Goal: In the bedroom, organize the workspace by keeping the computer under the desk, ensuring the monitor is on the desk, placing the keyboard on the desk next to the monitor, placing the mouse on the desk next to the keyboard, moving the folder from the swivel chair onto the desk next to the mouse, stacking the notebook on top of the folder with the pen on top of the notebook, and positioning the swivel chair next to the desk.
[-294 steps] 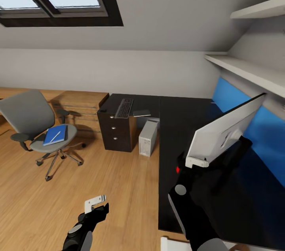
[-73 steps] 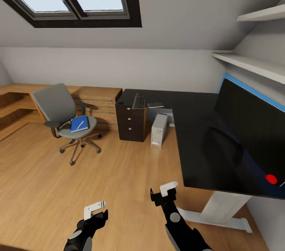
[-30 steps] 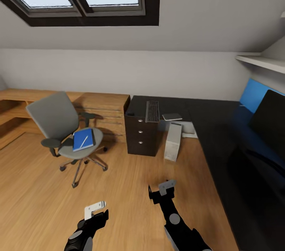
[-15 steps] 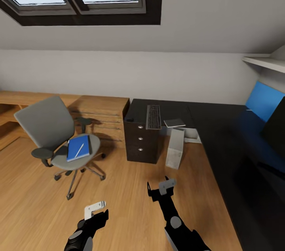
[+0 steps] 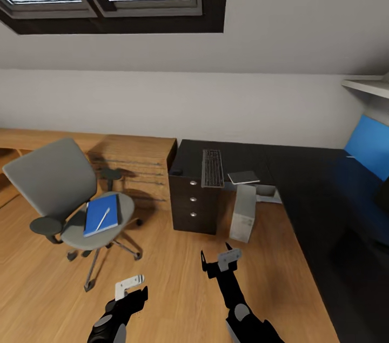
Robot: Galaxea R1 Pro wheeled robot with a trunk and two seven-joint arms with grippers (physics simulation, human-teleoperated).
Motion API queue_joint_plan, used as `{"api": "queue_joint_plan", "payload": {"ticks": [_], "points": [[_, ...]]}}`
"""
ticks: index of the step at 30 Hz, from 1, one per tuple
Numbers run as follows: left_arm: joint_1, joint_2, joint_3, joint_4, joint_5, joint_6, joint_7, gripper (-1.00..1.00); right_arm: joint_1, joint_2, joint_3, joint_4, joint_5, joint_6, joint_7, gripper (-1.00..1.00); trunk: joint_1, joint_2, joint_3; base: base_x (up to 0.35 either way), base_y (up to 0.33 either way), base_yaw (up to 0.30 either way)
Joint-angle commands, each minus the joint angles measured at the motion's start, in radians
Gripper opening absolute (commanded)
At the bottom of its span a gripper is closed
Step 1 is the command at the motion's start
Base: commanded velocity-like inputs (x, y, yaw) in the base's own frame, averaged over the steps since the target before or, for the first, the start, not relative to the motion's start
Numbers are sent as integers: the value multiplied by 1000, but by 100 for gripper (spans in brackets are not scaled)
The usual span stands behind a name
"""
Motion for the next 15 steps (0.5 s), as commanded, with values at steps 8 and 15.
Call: {"api": "queue_joint_plan", "payload": {"ticks": [8,15], "points": [[-1,0,1,-2,12,5,5,100,-1,0,-1,3,8,-1,-11,100,1,-2,5,191,137,-170],[0,-2,1,-2,11,5,5,100,-1,0,-1,4,8,-1,-11,100,1,-2,12,17,11,-204]]}}
